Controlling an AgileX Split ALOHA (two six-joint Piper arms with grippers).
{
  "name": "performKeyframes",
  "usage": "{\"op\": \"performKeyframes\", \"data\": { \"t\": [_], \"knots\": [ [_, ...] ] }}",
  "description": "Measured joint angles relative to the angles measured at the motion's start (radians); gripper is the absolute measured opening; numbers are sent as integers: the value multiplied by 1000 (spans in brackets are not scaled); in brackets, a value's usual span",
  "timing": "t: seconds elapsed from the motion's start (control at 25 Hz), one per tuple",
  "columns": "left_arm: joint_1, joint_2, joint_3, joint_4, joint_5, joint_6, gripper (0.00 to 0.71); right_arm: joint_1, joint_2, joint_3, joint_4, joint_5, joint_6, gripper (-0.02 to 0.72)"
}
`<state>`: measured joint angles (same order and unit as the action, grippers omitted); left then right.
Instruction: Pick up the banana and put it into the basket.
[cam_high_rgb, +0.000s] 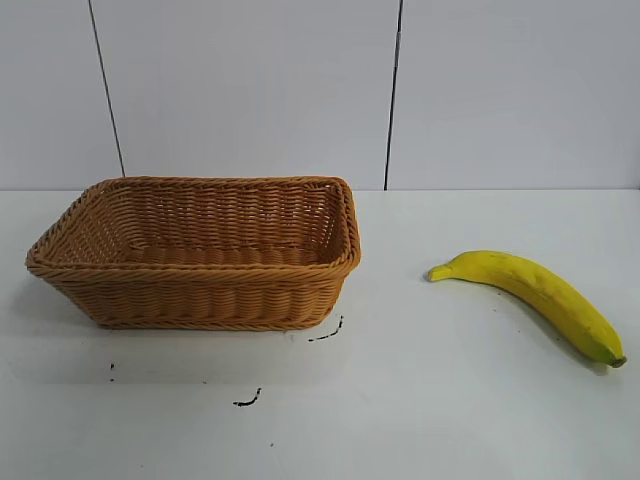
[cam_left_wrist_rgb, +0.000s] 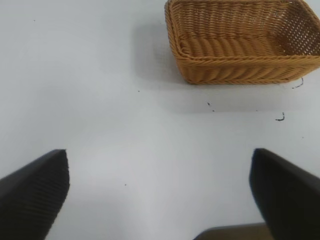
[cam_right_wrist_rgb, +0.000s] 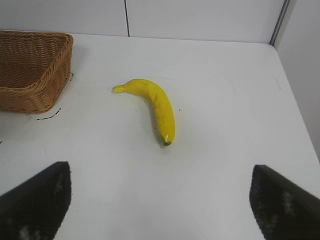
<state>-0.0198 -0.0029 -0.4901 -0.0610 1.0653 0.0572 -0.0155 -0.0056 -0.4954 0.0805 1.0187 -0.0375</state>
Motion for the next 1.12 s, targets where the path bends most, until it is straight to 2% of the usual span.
{"op": "performKeyframes", "data": {
  "t": [0.52,1.0,1.12],
  "knots": [
    [0,0,0,0,0,0,695,0,66,-5,-5,1,0,696],
    [0,0,0,0,0,0,695,0,775,-338,-14,0,0,696],
    [0,0,0,0,0,0,695,0,961,-447,-17,0,-23,696]
  ]
}}
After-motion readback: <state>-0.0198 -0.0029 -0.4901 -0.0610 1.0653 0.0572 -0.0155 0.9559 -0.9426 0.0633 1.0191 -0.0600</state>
